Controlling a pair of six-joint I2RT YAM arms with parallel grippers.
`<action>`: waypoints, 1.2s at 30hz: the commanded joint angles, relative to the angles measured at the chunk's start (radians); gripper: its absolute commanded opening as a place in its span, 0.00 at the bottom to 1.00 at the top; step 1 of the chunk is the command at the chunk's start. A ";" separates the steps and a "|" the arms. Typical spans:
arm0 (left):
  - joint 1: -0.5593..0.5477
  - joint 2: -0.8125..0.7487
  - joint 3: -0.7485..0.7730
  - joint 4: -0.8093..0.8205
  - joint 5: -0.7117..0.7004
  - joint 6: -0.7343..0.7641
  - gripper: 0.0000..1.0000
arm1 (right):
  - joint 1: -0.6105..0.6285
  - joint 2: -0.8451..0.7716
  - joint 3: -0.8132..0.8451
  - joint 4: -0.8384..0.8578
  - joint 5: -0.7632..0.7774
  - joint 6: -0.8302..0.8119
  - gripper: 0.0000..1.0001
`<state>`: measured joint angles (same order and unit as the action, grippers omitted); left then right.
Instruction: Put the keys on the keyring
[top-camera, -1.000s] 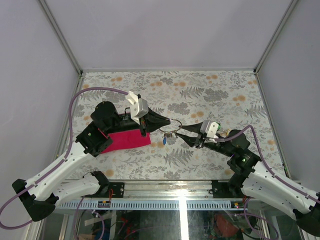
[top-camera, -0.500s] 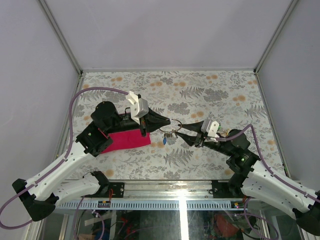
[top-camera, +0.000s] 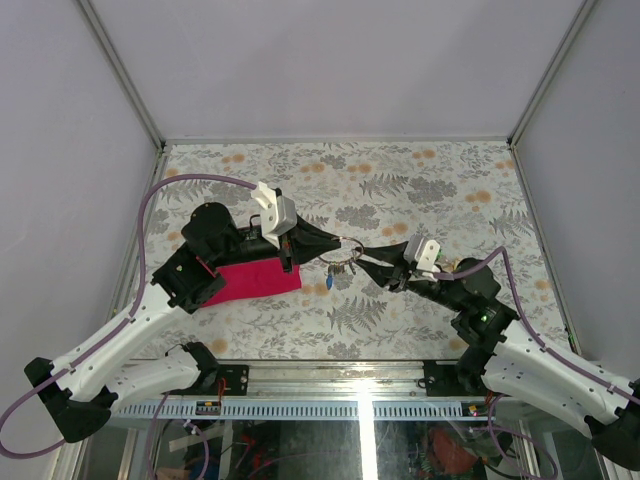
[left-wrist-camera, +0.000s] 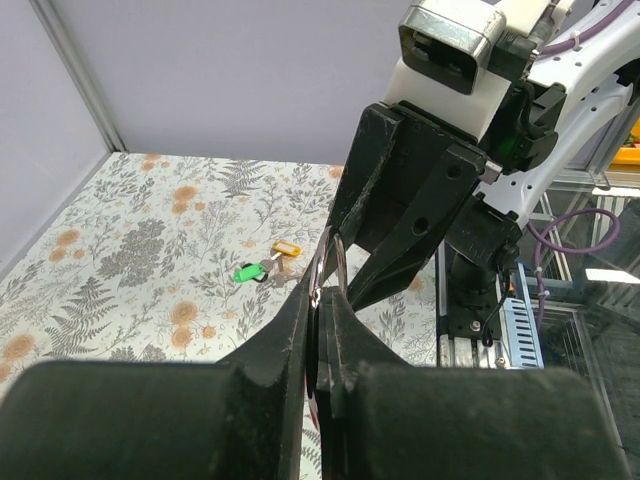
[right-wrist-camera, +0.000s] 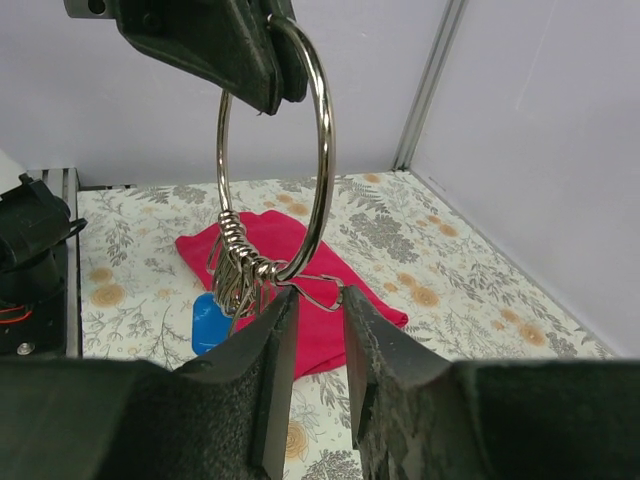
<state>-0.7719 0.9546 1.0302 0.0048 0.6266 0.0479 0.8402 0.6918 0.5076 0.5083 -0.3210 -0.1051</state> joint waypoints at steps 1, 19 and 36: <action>0.002 -0.004 0.007 0.067 0.005 -0.007 0.00 | 0.000 -0.021 0.022 0.065 0.046 -0.013 0.30; 0.001 -0.007 -0.022 0.118 -0.023 -0.062 0.00 | 0.000 0.006 0.017 0.138 0.010 0.016 0.31; 0.001 -0.027 -0.044 0.143 -0.088 -0.107 0.00 | 0.000 -0.075 0.011 -0.024 0.048 -0.071 0.23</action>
<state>-0.7719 0.9421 0.9863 0.0681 0.5690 -0.0448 0.8402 0.6521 0.5064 0.5186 -0.2981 -0.1253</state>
